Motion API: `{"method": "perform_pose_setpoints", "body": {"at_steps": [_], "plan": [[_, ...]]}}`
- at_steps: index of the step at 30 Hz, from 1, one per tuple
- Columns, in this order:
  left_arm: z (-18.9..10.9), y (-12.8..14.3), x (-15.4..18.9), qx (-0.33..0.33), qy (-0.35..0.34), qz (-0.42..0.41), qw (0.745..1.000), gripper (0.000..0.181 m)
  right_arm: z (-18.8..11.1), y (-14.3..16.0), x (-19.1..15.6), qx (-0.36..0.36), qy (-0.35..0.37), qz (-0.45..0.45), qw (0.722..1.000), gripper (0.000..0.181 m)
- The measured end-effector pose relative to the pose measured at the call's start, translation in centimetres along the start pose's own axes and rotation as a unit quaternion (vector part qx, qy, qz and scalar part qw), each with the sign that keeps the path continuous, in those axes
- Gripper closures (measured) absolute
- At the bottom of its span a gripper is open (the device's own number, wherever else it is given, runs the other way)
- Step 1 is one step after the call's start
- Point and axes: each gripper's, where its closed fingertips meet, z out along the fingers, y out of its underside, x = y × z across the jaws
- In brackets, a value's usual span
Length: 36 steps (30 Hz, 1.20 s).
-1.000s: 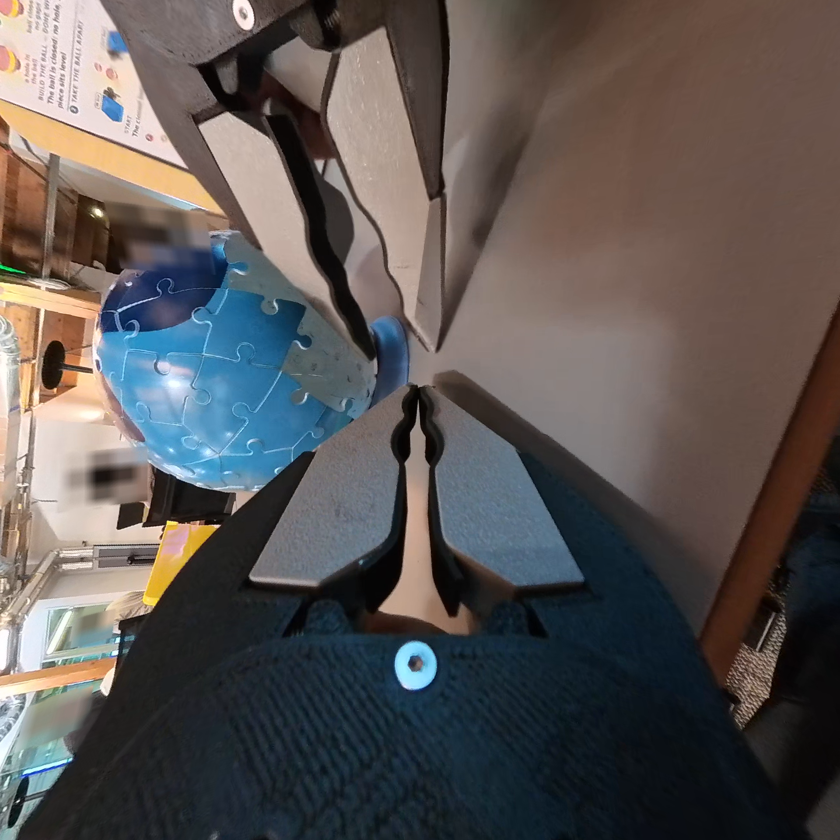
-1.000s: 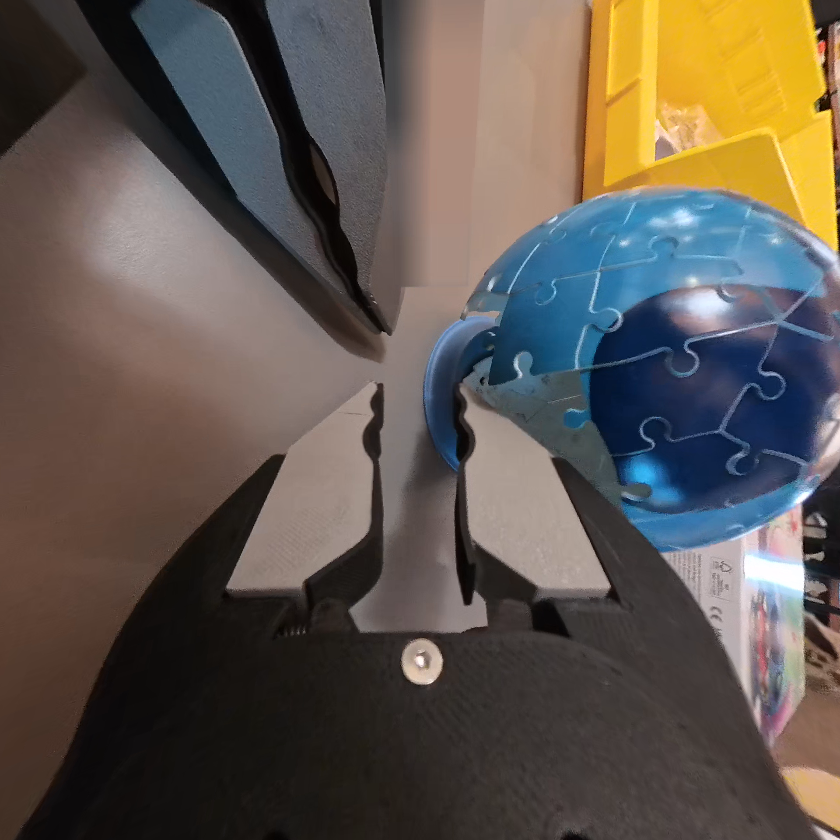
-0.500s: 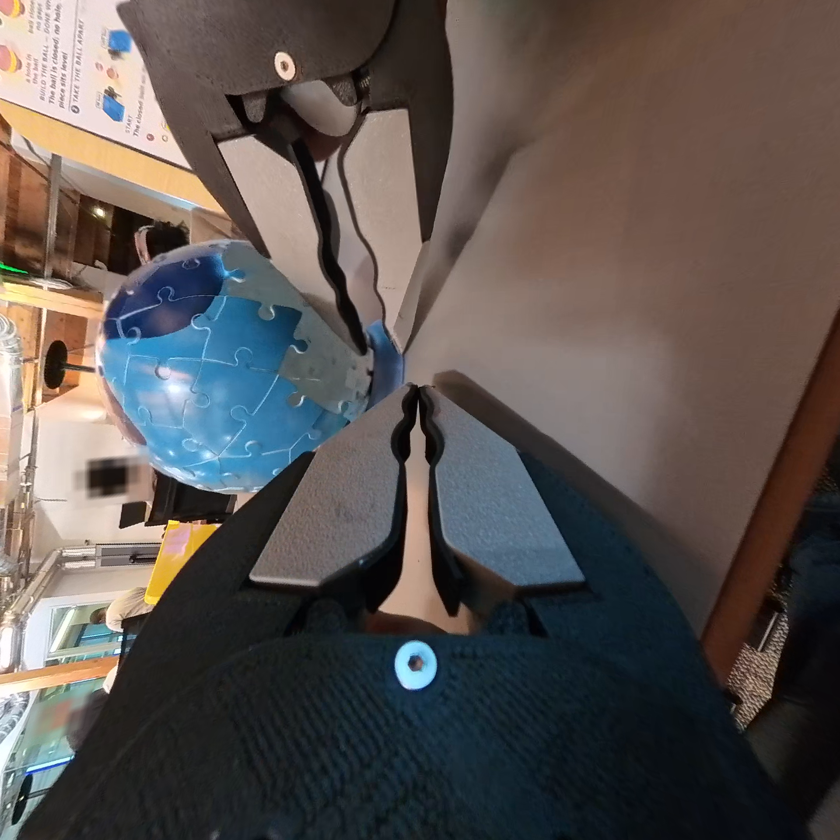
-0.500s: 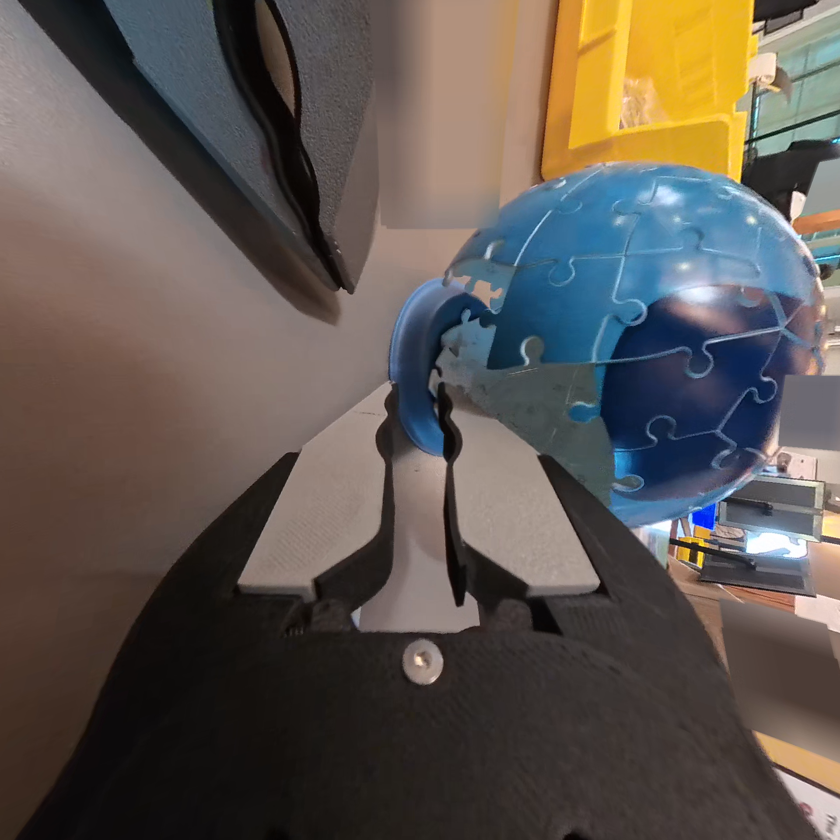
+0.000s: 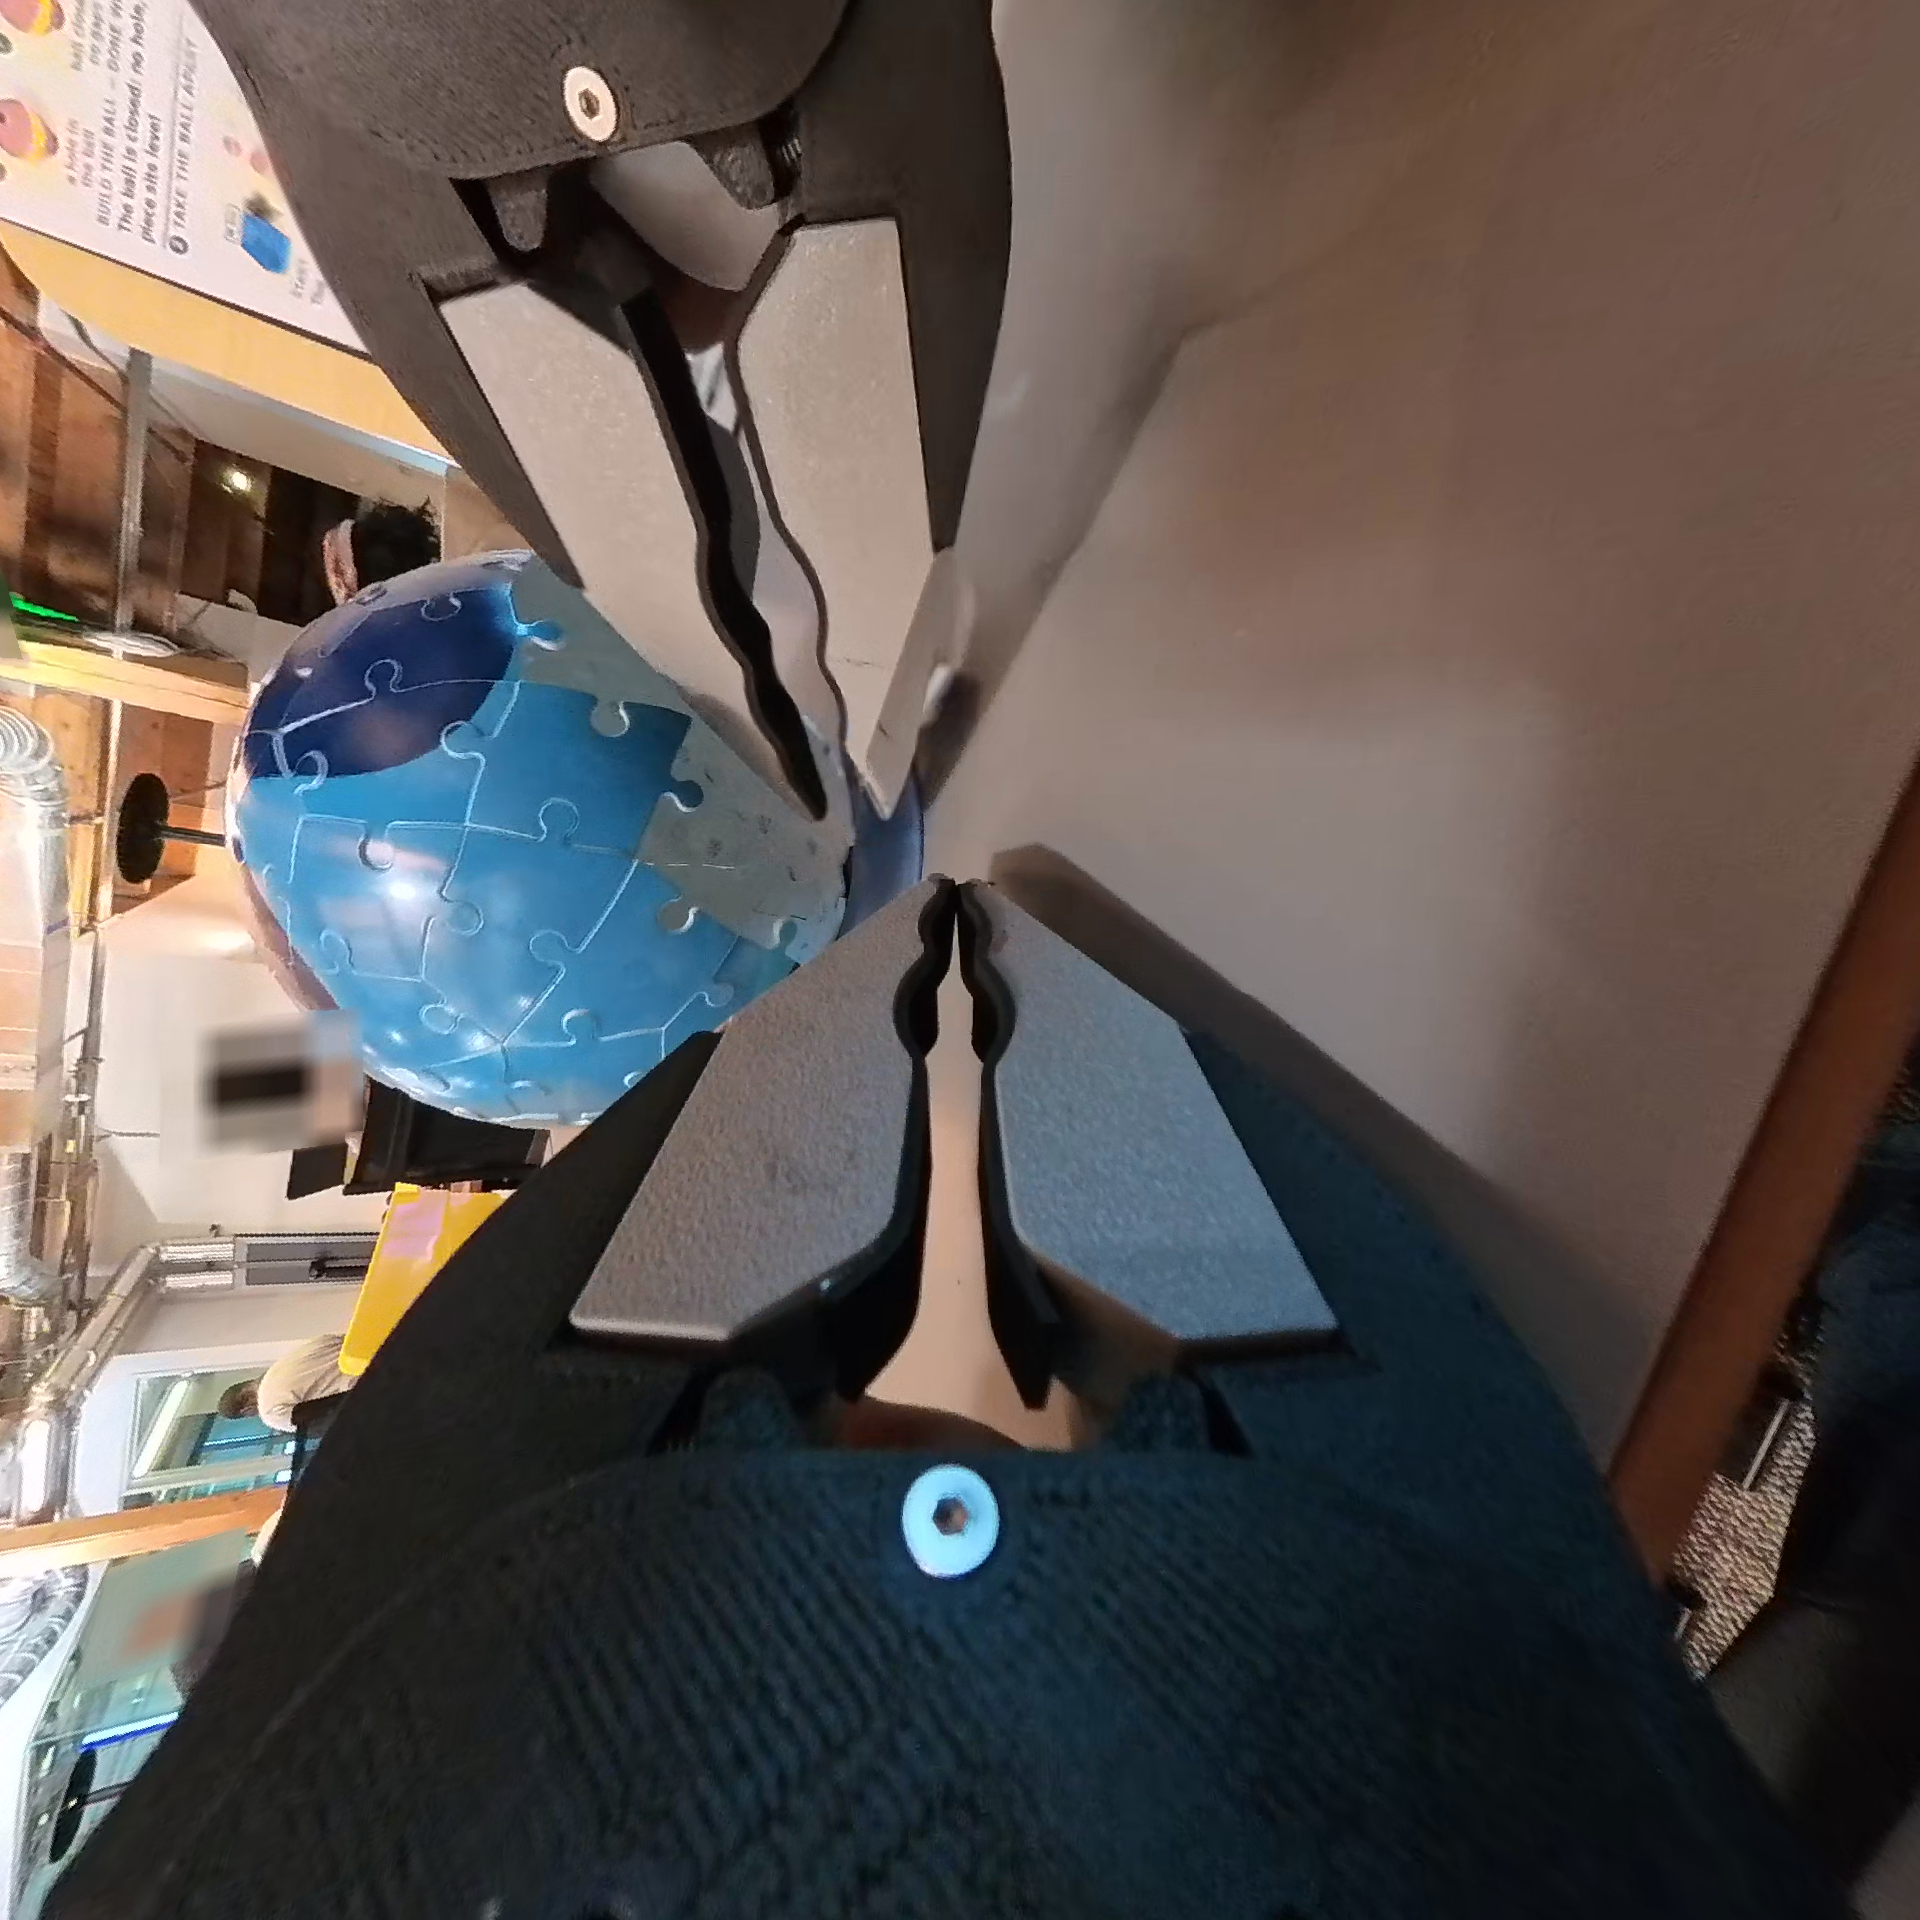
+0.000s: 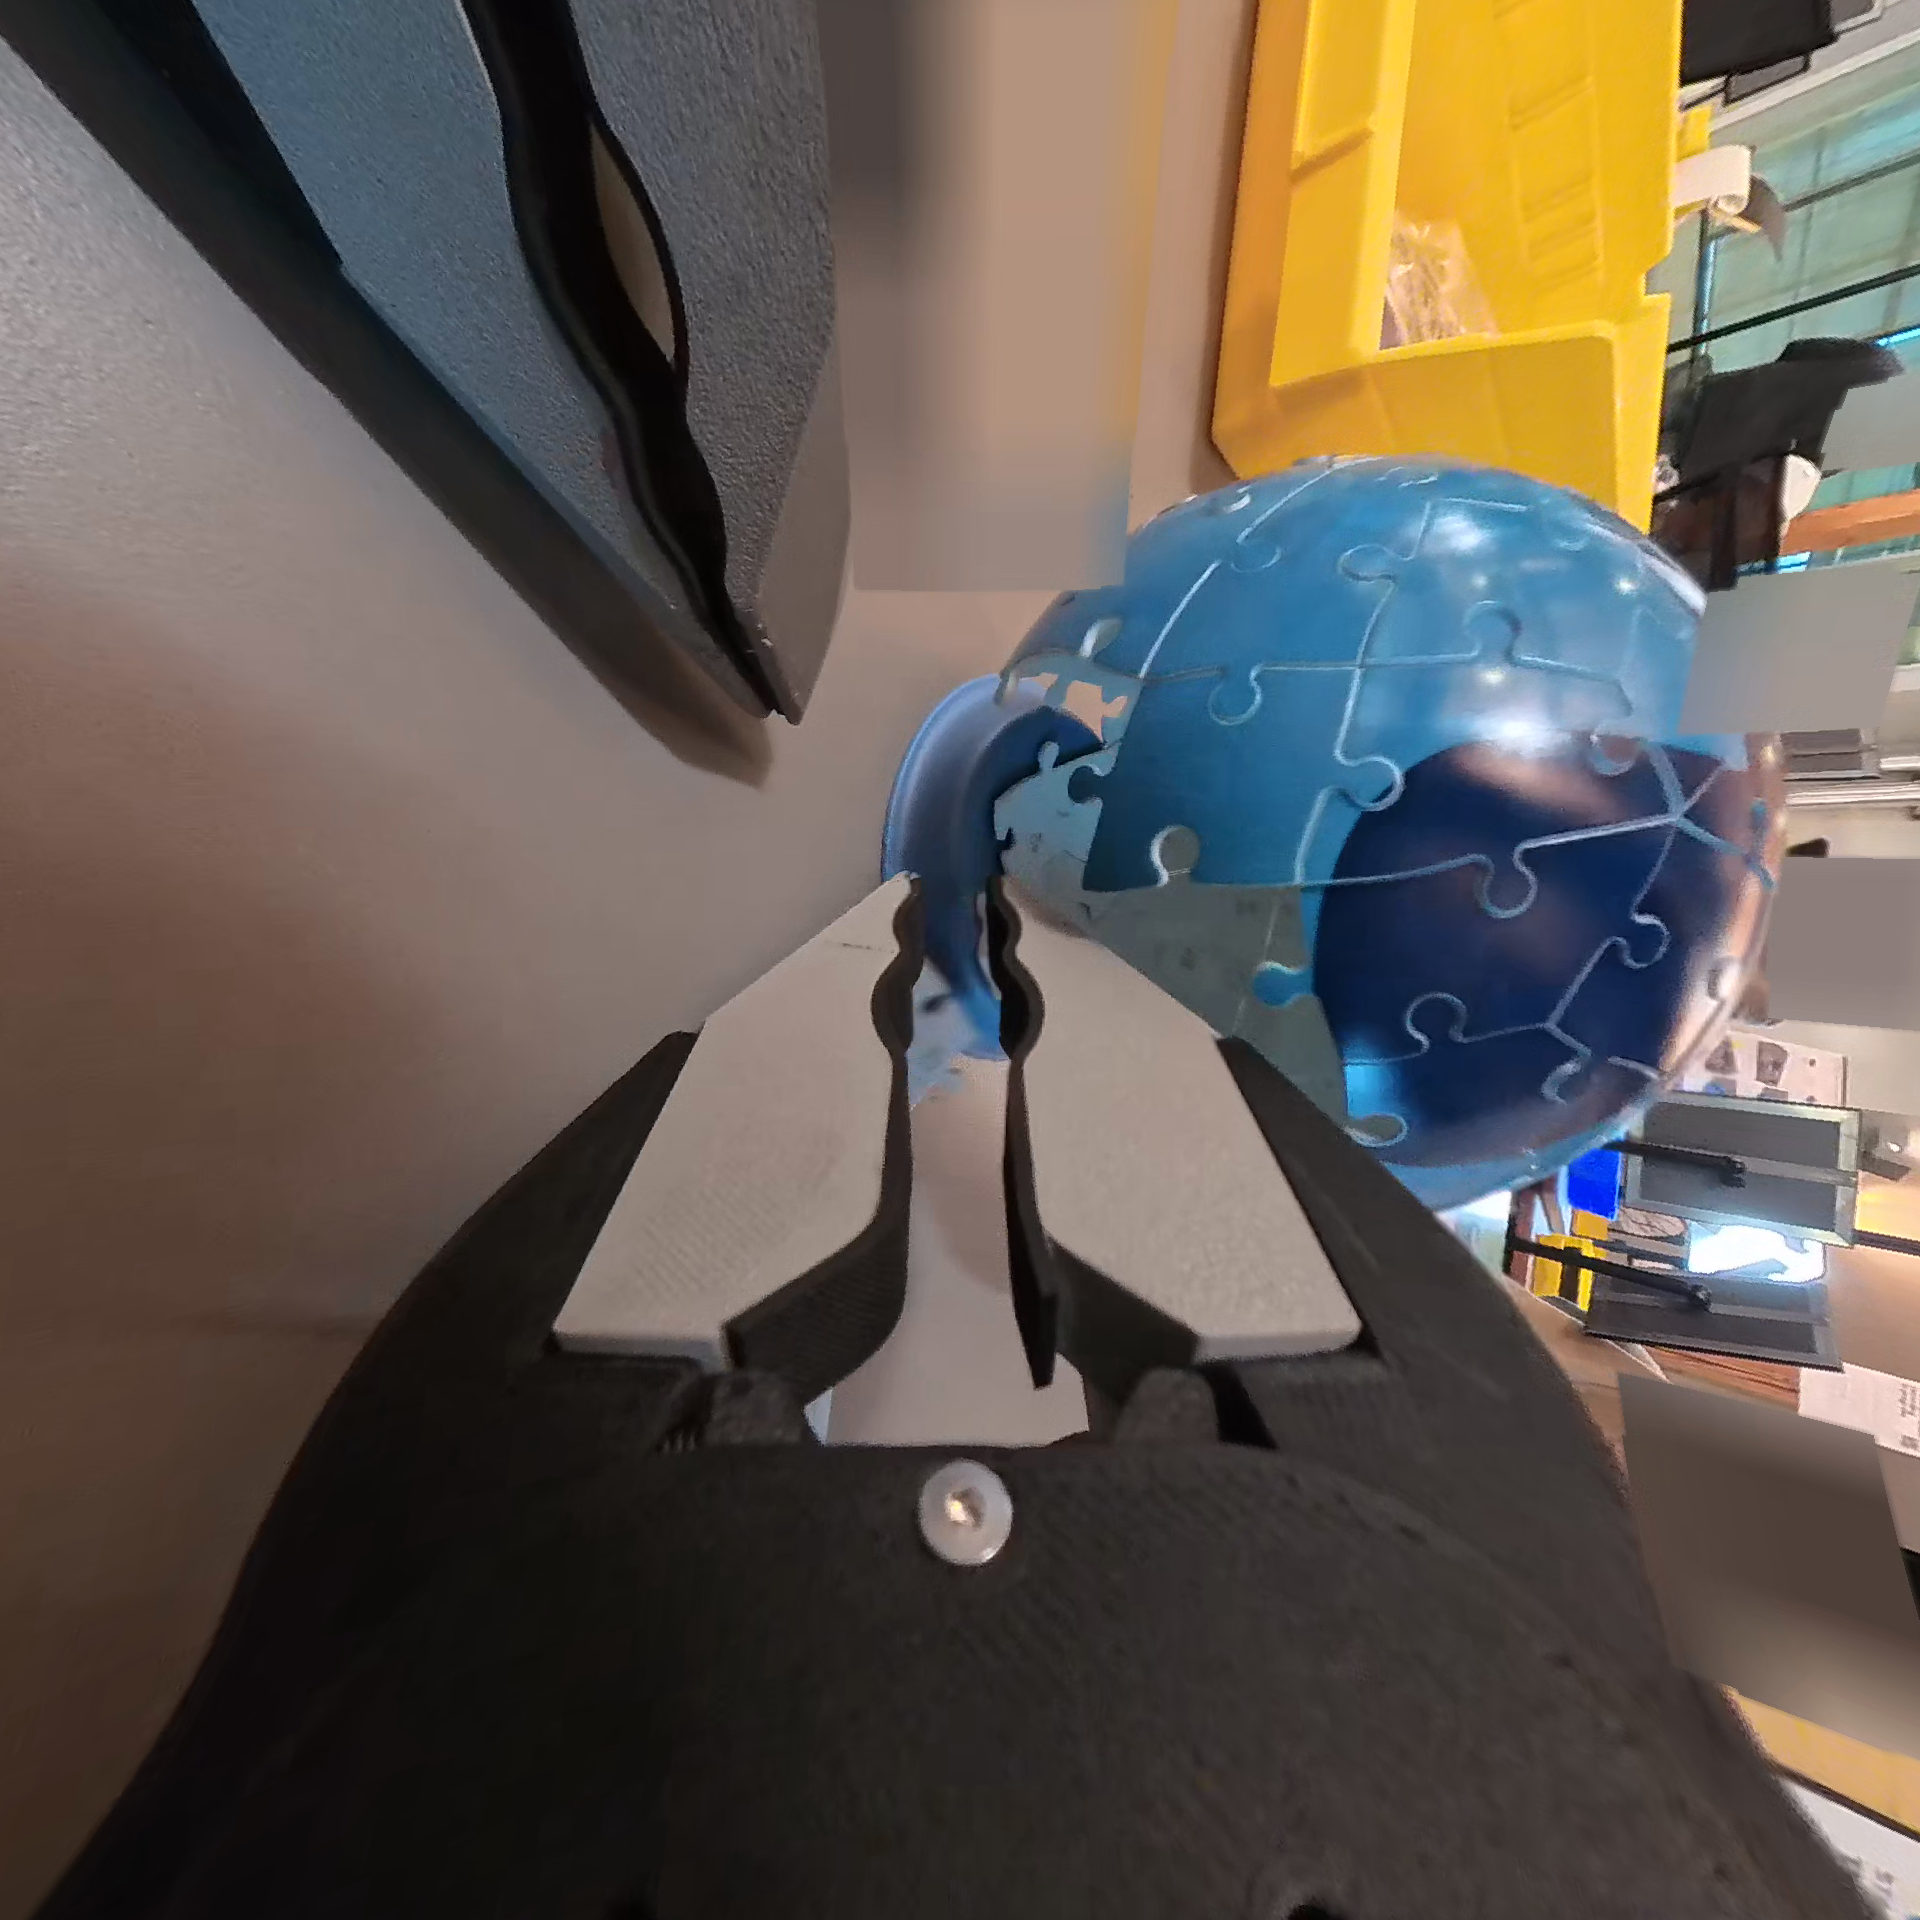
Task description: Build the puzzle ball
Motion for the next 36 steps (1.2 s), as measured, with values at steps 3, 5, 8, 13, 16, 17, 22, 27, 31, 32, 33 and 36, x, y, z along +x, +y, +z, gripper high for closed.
{"method": "perform_pose_setpoints", "body": {"at_steps": [3,5,8,13,16,17,22,27,31,32,33,36], "plan": [[0.0,0.0,0.0,0.0,0.0,0.0,1.0,0.181,-0.2,0.6,-0.1,-0.013,-0.002,0.0,1.0,0.168],[0.0,0.0,0.0,0.0,-0.001,0.0,1.0,0.181,-0.6,1.3,-0.4,-0.024,-0.007,0.0,1.0,0.164],[0.0,0.1,0.0,0.0,-0.003,0.002,1.0,0.181,-2.2,1.9,-0.8,-0.018,-0.019,0.03,0.999,0.161],[-0.5,-0.2,-0.6,0.018,-0.003,-0.028,0.999,0.179,-6.0,1.1,0.0,0.12,-0.038,0.145,0.981,0.159],[-2.0,0.1,-1.7,0.049,0.018,-0.102,0.993,0.166,-8.6,1.2,2.4,0.243,-0.066,0.266,0.931,0.156],[-2.5,0.5,-2.4,0.059,0.017,-0.132,0.989,0.162,-9.3,1.4,3.7,0.285,-0.077,0.312,0.903,0.149],[-3.7,2.4,-6.4,0.099,0.031,-0.316,0.943,0.134,-8.9,2.6,7.7,0.392,-0.168,0.426,0.798,0.094],[-1.3,3.7,-8.2,0.083,0.091,-0.396,0.91,0.103,-5.0,3.3,7.3,0.365,-0.257,0.432,0.784,0.1],[0.2,3.9,-7.8,0.082,0.152,-0.417,0.892,0.096,-3.5,3.3,6.6,0.345,-0.319,0.444,0.763,0.101],[0.5,4.0,-8.0,0.085,0.158,-0.425,0.887,0.095,-3.4,3.4,6.8,0.346,-0.323,0.448,0.758,0.102],[0.5,4.1,-8.2,0.091,0.164,-0.435,0.88,0.094,-3.3,3.6,7.0,0.345,-0.327,0.452,0.755,0.106],[0.7,4.1,-8.6,0.1,0.173,-0.478,0.855,0.095,-2.9,3.8,7.8,0.334,-0.341,0.485,0.733,0.113]]}}
